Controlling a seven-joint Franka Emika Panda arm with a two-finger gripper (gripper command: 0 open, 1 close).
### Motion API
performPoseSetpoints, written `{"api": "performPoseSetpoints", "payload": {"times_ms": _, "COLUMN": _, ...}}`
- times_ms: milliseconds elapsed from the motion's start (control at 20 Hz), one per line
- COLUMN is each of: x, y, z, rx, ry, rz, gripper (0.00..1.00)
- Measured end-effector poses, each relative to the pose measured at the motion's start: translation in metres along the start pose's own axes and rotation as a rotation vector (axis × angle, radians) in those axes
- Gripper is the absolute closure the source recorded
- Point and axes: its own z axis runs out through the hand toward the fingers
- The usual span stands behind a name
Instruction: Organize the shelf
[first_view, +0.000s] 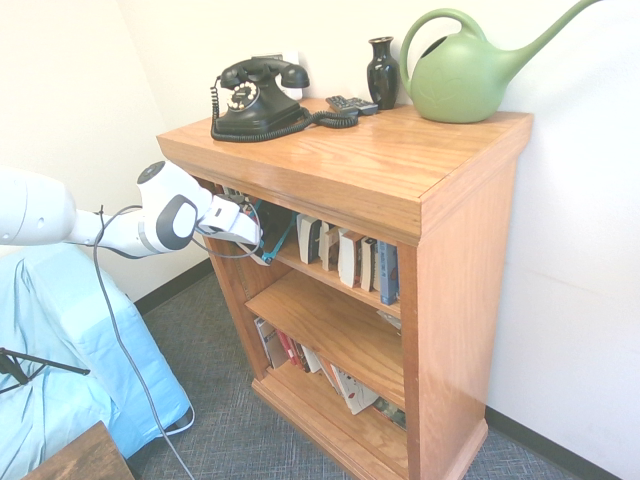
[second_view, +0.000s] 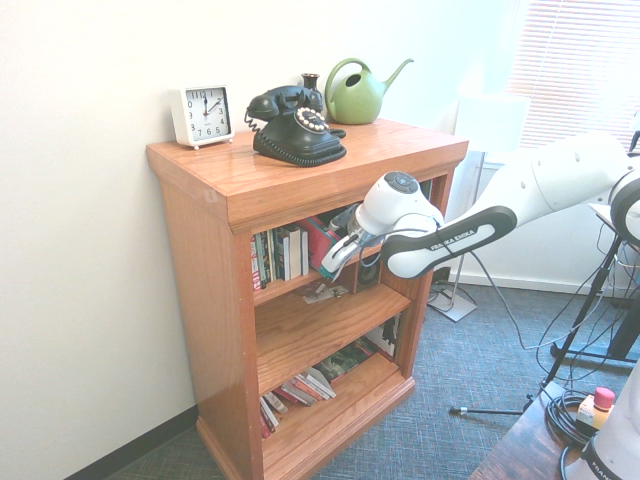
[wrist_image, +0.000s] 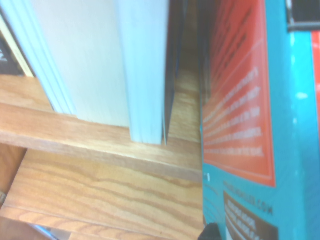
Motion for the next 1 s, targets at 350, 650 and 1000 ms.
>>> {"api": "performPoseSetpoints", "payload": {"times_ms": 350, "x": 0.004, "y": -0.006, "z": 0.000, "rx": 0.006, "ry": 0.020, "rz": -0.002, "gripper": 1.00}}
{"api": "performPoseSetpoints", "payload": {"times_ms": 650, "x": 0.003, "y": -0.010, "z": 0.001, "rx": 0.005, "ry": 0.031, "rz": 0.004, "gripper": 0.00}}
{"api": "performPoseSetpoints", "payload": {"times_ms": 1000, "x": 0.002, "y": -0.013, "z": 0.000, "rx": 0.009, "ry": 0.036, "rz": 0.005, "gripper": 0.00}}
